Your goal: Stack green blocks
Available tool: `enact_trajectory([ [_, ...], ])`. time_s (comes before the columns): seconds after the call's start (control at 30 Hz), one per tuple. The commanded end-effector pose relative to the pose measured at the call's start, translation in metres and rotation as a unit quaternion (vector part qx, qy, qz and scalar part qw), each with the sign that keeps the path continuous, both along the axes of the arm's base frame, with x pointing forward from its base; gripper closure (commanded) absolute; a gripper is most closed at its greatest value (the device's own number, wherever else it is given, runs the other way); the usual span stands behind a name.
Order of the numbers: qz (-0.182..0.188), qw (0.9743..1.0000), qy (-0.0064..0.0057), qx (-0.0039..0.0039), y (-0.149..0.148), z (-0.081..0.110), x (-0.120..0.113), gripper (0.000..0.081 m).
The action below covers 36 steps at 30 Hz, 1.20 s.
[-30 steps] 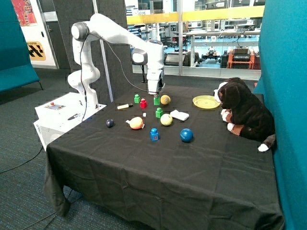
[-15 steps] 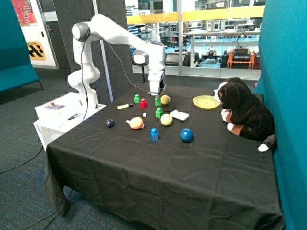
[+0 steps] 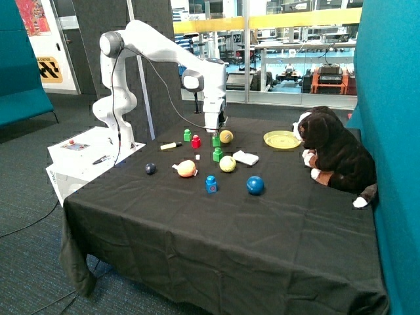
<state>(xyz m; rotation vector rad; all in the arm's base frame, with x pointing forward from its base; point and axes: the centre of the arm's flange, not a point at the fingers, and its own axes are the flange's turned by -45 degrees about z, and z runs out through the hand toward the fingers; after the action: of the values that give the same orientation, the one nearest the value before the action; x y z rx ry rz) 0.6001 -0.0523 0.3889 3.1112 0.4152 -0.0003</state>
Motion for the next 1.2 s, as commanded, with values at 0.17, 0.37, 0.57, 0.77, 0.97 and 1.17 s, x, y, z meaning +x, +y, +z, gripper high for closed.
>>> enact_trajectory([
  [0.17, 0.000, 1.0000, 0.0001, 0.00140, -0.003, -0.012, -0.004, 0.0808],
  [0.37, 0.005, 1.0000, 0.0001, 0.00140, 0.003, -0.013, -0.005, 0.0808],
  [0.57, 0.008, 1.0000, 0.0001, 0.00140, 0.008, -0.012, -0.005, 0.0808],
  [0.77, 0.007, 1.0000, 0.0001, 0.00140, 0.006, -0.011, -0.005, 0.0808],
  [0.97, 0.003, 1.0000, 0.0001, 0.00140, 0.001, -0.012, -0.005, 0.0808],
  [1.17, 0.004, 1.0000, 0.0001, 0.00140, -0.002, -0.014, -0.005, 0.0808],
])
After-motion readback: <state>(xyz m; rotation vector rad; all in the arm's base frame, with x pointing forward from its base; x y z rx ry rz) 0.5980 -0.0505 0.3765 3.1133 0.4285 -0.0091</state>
